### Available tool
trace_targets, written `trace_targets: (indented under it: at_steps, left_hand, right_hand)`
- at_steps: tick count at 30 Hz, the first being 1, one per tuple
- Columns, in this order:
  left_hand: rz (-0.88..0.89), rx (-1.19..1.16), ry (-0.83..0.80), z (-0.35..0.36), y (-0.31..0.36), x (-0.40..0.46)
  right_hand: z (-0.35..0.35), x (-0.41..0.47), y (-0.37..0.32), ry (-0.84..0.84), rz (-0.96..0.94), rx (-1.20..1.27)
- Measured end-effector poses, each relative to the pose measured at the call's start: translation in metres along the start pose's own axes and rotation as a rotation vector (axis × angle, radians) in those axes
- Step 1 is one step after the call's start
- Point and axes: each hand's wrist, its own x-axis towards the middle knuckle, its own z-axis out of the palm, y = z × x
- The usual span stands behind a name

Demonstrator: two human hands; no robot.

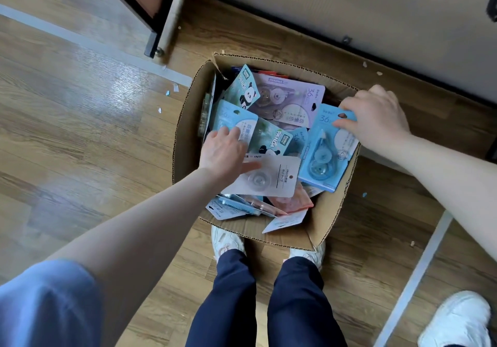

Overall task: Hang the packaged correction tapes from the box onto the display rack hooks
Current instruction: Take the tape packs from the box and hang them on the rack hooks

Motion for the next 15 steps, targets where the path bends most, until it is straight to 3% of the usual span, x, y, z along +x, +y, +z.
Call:
trace_targets:
  at_steps: [7, 15]
  left_hand:
    - [0.245, -0.257, -0.006, 0.0, 0.028, 0.013]
    - [0.301, -0.184, 0.053, 0.004, 0.033, 0.014]
  right_hand:
    - [0.0, -0.008, 0.006, 0.005, 0.041, 0.117]
    - [0.002, -0.014, 0.004, 0.046, 0.06, 0.156]
